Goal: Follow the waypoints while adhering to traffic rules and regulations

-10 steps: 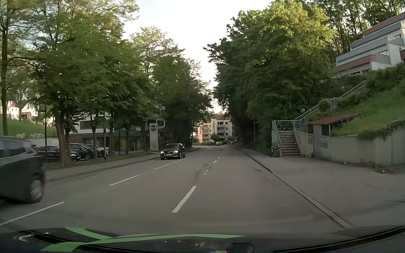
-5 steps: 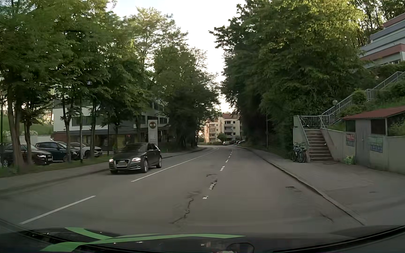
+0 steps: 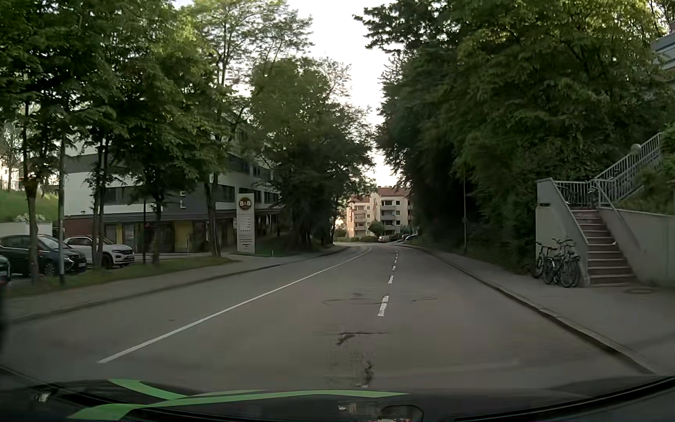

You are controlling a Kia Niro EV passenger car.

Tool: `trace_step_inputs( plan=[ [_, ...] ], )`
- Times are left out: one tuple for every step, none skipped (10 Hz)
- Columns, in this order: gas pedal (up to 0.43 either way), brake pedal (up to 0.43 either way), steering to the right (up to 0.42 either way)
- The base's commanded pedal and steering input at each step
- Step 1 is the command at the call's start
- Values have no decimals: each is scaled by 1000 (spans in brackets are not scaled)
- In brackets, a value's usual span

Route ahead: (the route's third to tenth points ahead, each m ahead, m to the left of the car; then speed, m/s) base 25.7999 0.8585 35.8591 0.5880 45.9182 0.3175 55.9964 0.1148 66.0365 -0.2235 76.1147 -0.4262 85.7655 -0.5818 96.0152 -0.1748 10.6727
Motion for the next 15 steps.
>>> trace_step_inputs(
  plan=[
    [0, 0, -4],
    [28, 0, -2],
    [47, 0, 0],
    [47, 0, 3],
    [47, 0, 5],
    [47, 0, 5],
    [47, 0, 5],
    [47, 0, 7],
    [47, 0, 8],
    [59, 0, 10],
    [59, 0, 12],
    [67, 0, 13],
    [79, 0, 14],
    [79, 0, 14],
    [79, 0, 14]
  ],
)
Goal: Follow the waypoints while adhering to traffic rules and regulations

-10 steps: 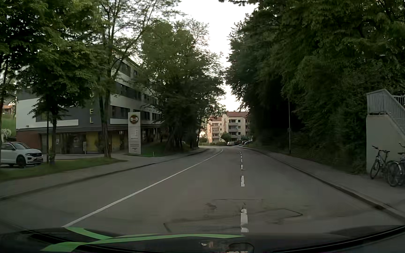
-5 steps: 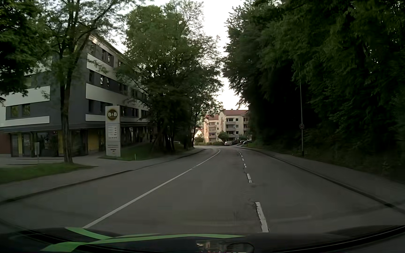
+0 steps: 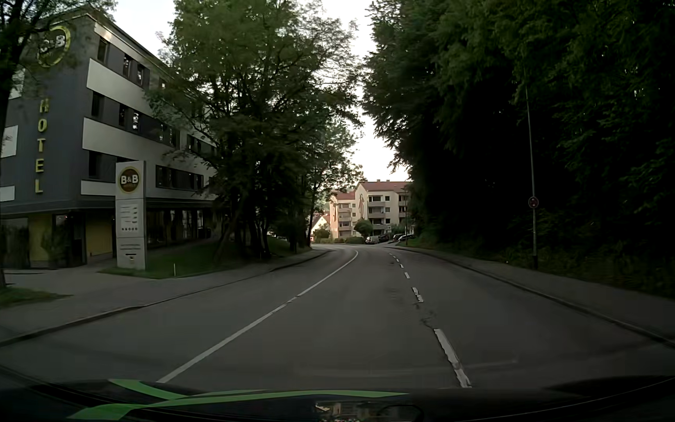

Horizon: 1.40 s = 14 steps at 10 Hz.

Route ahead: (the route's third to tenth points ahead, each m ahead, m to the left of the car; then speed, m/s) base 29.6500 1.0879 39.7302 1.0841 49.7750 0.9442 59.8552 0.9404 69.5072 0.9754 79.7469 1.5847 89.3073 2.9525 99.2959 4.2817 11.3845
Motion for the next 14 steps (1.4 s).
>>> trace_step_inputs(
  plan=[
    [79, 0, 13],
    [79, 0, 11],
    [79, 0, 10],
    [79, 0, 8],
    [79, 0, 6],
    [79, 0, 5],
    [79, 0, 5],
    [79, 0, 5],
    [79, 0, 4],
    [79, 0, 3],
    [79, 0, 0],
    [79, 0, -1],
    [67, 0, -1],
    [67, 0, -1]
  ],
)
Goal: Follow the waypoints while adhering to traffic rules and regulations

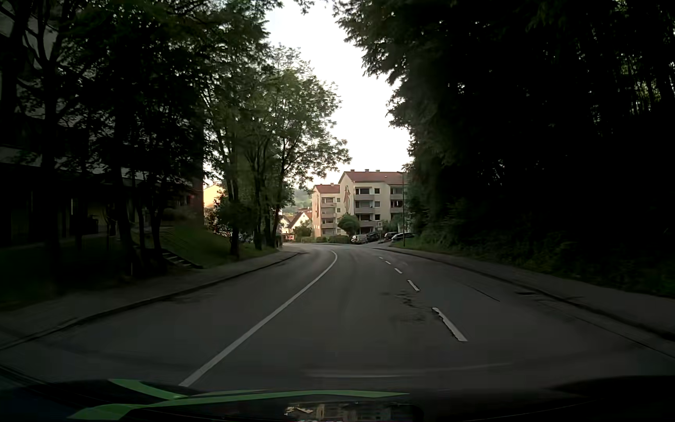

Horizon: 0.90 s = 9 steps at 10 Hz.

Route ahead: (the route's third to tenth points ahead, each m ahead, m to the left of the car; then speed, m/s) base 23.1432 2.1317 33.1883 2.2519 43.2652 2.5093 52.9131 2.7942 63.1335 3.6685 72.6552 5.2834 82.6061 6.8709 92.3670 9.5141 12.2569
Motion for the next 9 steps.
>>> trace_step_inputs(
  plan=[
    [59, 0, -1],
    [47, 0, -1],
    [47, 0, -1],
    [28, 0, -2],
    [28, 0, -2],
    [28, 0, -1],
    [8, 0, -1],
    [0, 0, -2],
    [0, 0, -4]
  ],
)
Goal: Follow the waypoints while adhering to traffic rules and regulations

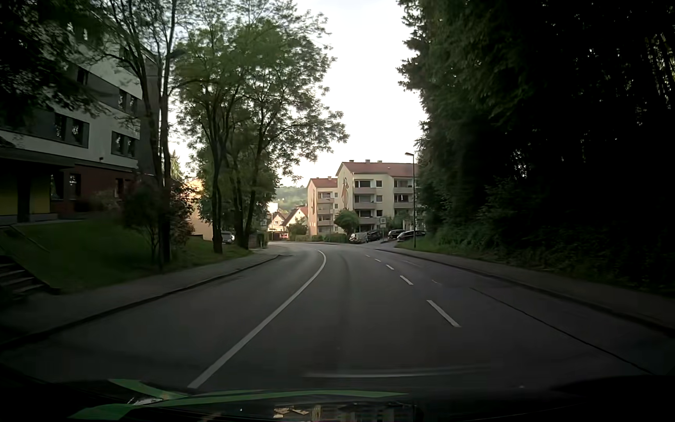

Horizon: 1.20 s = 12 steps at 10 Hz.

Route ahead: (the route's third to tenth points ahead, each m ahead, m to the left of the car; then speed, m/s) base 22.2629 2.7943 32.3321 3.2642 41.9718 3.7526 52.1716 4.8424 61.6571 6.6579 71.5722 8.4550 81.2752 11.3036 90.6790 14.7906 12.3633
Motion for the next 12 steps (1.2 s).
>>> trace_step_inputs(
  plan=[
    [0, 0, -6],
    [0, 0, -9],
    [0, 0, -9],
    [0, 0, -11],
    [0, 0, -13],
    [0, 0, -14],
    [0, 0, -14],
    [0, 0, -13],
    [0, 0, -13],
    [0, 0, -12],
    [0, 0, -12],
    [0, 0, -12]
  ],
)
